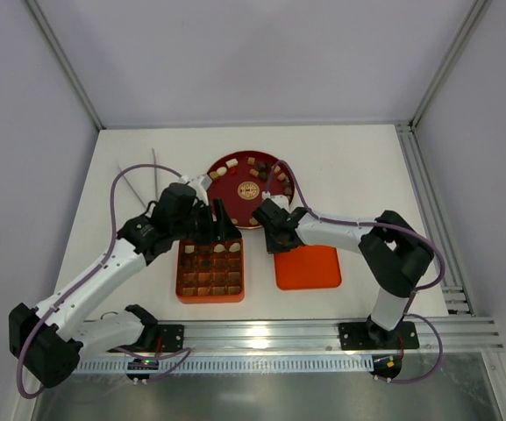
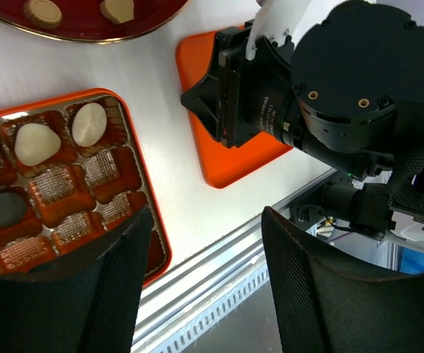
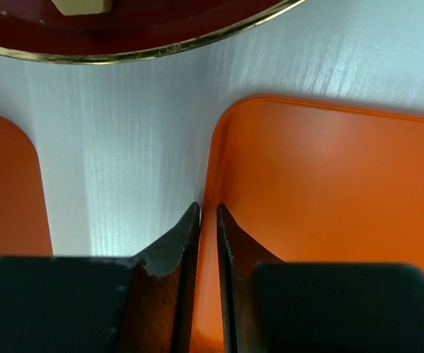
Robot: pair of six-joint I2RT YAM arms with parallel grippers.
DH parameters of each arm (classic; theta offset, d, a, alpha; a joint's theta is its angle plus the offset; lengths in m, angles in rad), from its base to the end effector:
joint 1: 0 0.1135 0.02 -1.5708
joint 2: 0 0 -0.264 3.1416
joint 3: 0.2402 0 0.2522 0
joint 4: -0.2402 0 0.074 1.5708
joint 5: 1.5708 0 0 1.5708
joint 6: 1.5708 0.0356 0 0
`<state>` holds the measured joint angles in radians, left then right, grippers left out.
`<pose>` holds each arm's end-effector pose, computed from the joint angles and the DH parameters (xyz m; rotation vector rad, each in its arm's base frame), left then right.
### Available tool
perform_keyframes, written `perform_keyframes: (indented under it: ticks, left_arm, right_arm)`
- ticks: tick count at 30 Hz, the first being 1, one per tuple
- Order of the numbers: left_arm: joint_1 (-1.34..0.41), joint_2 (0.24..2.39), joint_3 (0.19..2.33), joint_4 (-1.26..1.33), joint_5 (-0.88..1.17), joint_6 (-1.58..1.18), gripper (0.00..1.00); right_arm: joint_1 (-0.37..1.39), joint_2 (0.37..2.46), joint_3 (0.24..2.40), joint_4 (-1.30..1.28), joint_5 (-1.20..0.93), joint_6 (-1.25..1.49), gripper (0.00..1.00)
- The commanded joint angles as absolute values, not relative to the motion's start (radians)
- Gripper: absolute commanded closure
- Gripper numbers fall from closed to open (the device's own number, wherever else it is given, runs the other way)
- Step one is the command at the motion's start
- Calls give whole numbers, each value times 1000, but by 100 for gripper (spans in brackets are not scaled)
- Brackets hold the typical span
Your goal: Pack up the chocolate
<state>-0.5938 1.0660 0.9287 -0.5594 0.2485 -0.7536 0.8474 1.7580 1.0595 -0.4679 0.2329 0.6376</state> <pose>0.1828 -0.1339 0.3009 -0.0528 2.4410 -0.9483 0.2299 0.2480 0.1614 -0.2171 2.6774 0.1408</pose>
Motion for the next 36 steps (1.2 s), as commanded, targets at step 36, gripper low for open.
perform_keyframes:
  ticks: [36]
  left_arm:
    - [-880,1379,812,-19,38,-974,49]
  right_arm:
    - [761,1523,1097,-488,138,647,96]
